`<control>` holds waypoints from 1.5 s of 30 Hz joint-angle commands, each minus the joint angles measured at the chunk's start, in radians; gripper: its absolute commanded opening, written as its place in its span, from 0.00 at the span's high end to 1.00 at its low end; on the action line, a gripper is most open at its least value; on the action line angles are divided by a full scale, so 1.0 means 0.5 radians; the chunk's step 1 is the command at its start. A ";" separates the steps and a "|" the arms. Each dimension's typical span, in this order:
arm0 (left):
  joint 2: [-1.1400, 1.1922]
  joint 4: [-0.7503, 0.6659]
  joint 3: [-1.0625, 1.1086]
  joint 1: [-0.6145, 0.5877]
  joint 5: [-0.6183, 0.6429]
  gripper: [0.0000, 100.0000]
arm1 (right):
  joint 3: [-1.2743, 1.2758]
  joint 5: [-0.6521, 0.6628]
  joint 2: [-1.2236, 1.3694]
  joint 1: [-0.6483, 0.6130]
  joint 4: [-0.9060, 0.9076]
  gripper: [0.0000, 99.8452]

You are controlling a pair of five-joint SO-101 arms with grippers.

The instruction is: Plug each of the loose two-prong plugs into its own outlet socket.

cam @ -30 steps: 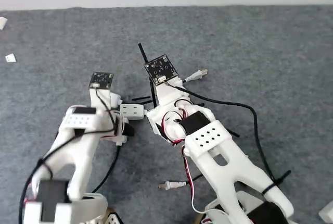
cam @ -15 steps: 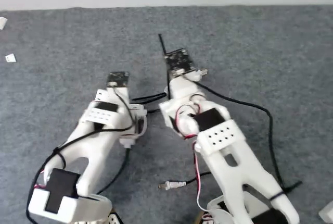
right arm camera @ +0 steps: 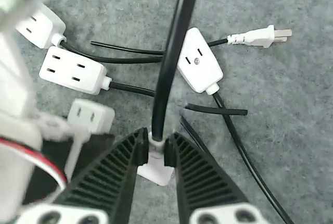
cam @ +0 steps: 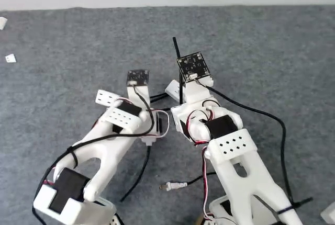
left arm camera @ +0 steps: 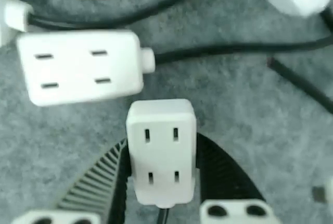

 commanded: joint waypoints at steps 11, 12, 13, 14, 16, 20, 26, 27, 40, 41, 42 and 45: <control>-0.025 -0.031 -0.078 -0.101 0.012 0.72 | -0.009 0.031 -0.072 0.011 0.011 0.99; -0.037 0.003 -0.081 -0.110 -0.018 0.73 | -0.009 0.031 -0.075 0.011 0.011 0.99; -0.040 0.052 -0.097 -0.114 -0.068 0.73 | -0.009 0.034 -0.084 0.011 0.017 0.99; -0.058 0.104 -0.115 -0.110 -0.117 0.75 | -0.009 0.034 -0.094 0.008 0.023 0.99; -0.138 0.193 -0.121 -0.114 -0.239 0.79 | -0.009 0.040 -0.097 0.005 0.032 0.99; -0.301 0.163 -0.020 -0.258 -0.516 0.91 | -0.040 0.144 -0.137 -0.109 0.146 0.99; 0.043 0.325 -0.262 -0.580 -0.718 0.99 | 0.107 0.261 -0.480 -0.318 0.180 0.99; 0.107 0.399 -0.342 -0.589 -0.727 0.99 | 0.129 0.276 -0.526 -0.336 0.180 0.99; 0.031 0.316 -0.222 -0.350 -0.804 0.99 | 0.175 0.295 -0.612 -0.342 0.158 0.99; 0.006 0.285 -0.192 -0.301 -0.798 0.99 | 0.175 0.295 -0.615 -0.342 0.161 0.99; -0.012 0.255 -0.161 -0.245 -0.798 0.99 | 0.175 0.295 -0.621 -0.342 0.164 0.99; -0.049 0.199 -0.103 -0.068 -0.776 0.99 | 0.175 0.295 -0.631 -0.315 0.170 0.99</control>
